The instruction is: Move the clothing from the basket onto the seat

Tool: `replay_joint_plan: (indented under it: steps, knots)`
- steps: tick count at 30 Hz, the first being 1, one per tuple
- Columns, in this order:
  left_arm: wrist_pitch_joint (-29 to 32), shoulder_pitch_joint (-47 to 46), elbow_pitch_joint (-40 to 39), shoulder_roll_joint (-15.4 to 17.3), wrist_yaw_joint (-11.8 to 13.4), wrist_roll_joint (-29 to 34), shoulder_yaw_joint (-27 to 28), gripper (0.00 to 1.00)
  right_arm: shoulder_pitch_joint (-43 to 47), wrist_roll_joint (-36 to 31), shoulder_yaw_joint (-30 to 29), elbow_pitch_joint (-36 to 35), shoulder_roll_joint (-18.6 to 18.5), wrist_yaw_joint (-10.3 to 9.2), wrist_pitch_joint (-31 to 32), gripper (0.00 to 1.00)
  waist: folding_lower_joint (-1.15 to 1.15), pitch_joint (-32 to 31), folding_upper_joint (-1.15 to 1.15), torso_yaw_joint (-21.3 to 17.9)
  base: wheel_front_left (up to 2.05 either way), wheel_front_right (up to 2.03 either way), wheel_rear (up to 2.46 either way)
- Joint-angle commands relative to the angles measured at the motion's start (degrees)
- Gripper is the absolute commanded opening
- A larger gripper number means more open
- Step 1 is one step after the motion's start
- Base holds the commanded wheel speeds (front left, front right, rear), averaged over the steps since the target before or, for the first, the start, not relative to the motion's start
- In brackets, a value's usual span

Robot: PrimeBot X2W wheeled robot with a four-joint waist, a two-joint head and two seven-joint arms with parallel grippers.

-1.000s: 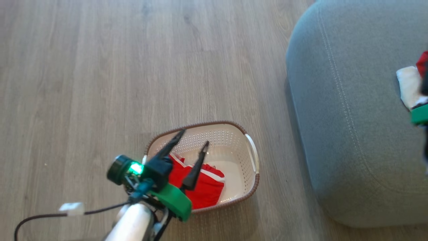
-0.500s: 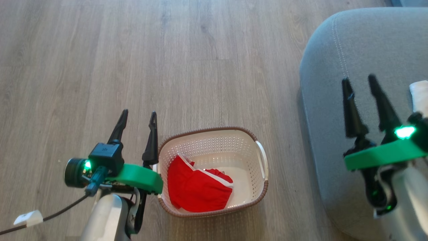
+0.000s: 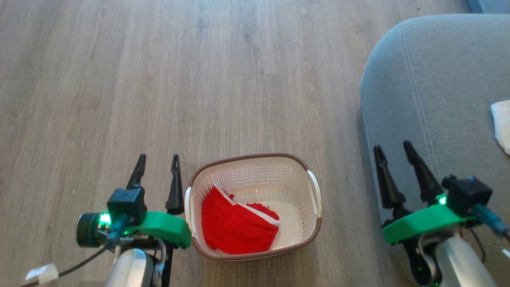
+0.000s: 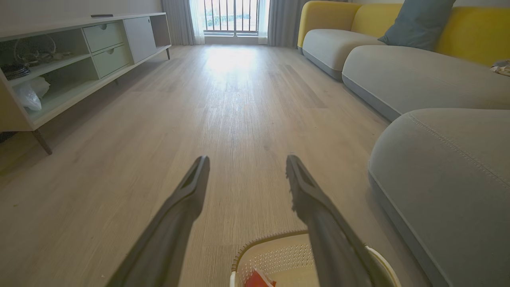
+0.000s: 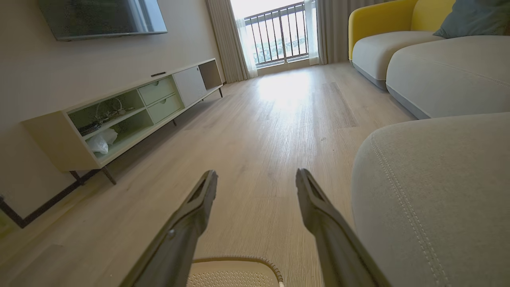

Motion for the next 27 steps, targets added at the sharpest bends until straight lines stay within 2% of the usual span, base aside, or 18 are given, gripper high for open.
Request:
replay_joint_plan:
  steps: [1,5,9,19,27]
  knots:
    - [-0.28,-0.86,-1.23,0.10,0.52,0.09,1.70,1.00,-0.02,-0.59,1.11,-1.11,0.30,0.00,-0.38,1.00,0.00,-0.07,0.00,-0.10,0.00,0.00,0.00]
    - [-0.28,-0.16,-0.37,0.10,-0.67,0.29,0.83,1.00,0.68,-0.70,0.70,1.37,1.16,0.00,-0.38,1.00,0.00,-0.25,0.00,-0.31,0.00,0.00,0.00]
    - [-0.28,0.20,-0.18,0.10,-0.74,0.39,0.66,1.00,0.64,-0.63,0.36,2.29,1.51,0.00,-0.38,1.00,0.00,-0.34,0.00,-0.35,0.00,0.00,0.00]
    - [-0.28,-0.19,-0.11,0.10,-0.84,0.74,0.13,1.00,-0.03,-0.63,0.20,2.28,1.55,0.00,-0.38,1.00,0.00,-0.05,0.00,-0.27,0.00,0.00,0.00]
    - [-0.28,-1.24,1.61,0.09,-2.25,1.00,-1.81,1.00,-0.78,-1.57,-0.71,1.91,1.31,0.00,-0.38,1.00,0.00,3.09,0.00,-0.96,0.00,0.00,0.00]
